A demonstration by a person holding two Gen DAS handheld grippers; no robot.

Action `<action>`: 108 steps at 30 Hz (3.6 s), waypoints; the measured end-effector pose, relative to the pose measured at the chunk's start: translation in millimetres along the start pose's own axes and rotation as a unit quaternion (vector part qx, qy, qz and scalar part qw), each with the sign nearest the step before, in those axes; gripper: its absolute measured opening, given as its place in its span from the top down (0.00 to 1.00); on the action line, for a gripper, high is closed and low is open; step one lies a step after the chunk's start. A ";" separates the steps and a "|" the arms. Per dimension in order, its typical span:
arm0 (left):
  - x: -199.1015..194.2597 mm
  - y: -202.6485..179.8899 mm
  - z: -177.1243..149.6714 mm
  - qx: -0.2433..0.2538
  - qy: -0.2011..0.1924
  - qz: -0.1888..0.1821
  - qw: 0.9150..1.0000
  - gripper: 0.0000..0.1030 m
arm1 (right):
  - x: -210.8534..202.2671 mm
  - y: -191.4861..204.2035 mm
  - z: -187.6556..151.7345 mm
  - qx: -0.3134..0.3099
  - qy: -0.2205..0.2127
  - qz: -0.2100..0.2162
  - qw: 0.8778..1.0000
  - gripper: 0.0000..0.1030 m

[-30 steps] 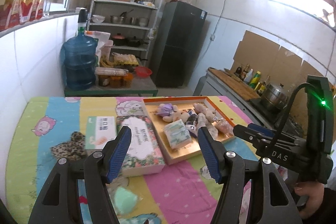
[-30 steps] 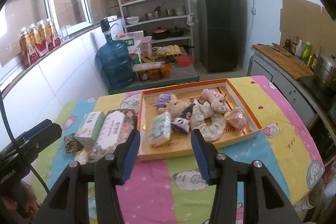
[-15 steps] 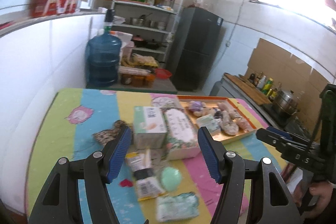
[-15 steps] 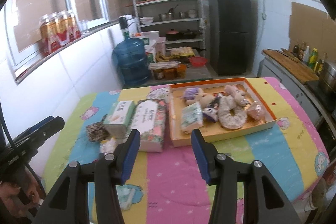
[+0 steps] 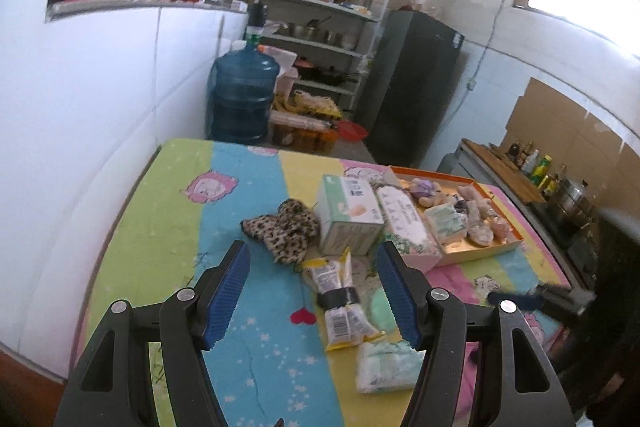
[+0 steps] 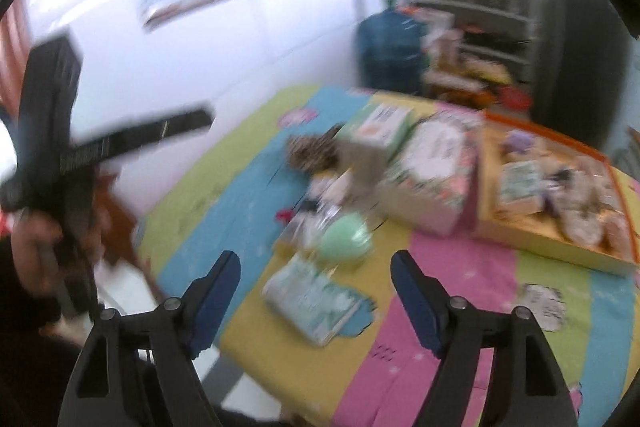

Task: Organize soft objects
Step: 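Move both tools back from the box toward the remaining pile, then grasp the yellow snack pack with the left tool while the right tool grasps the tissue pack, then carry the snack pack with the left tool while the right tool carries the tissue pack to the box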

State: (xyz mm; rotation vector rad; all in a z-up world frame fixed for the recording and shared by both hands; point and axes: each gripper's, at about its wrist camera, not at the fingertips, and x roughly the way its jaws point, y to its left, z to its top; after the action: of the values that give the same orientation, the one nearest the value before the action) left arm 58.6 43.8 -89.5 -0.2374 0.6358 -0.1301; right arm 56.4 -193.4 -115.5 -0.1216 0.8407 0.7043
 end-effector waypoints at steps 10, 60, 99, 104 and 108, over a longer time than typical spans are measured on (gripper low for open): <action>4.6 14.4 -6.1 -0.032 0.006 0.052 0.998 0.35 | 57.3 0.6 -12.6 -0.124 0.097 0.087 0.984 0.21; 152.3 -28.3 -37.1 -0.036 0.109 0.026 0.993 0.35 | 7.5 -24.3 -33.4 -0.047 0.088 0.017 0.995 0.51; 70.0 -16.0 -10.3 -0.015 0.021 0.014 1.000 0.62 | -9.9 -16.2 -7.6 0.000 0.005 0.019 1.000 0.51; 44.1 -19.9 -0.3 0.008 -0.004 -0.001 1.000 0.62 | -21.1 -13.4 -4.8 0.016 -0.018 0.000 1.000 0.51; 28.4 -28.1 9.4 0.024 -0.015 -0.020 0.999 0.62 | -33.4 -12.1 -3.1 0.032 -0.039 -0.023 0.998 0.51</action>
State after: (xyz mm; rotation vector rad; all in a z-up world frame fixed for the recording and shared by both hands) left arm 85.6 13.0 -91.2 -0.2048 0.5967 -0.1793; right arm 46.5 -221.4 -95.6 -0.0562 0.7830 0.6343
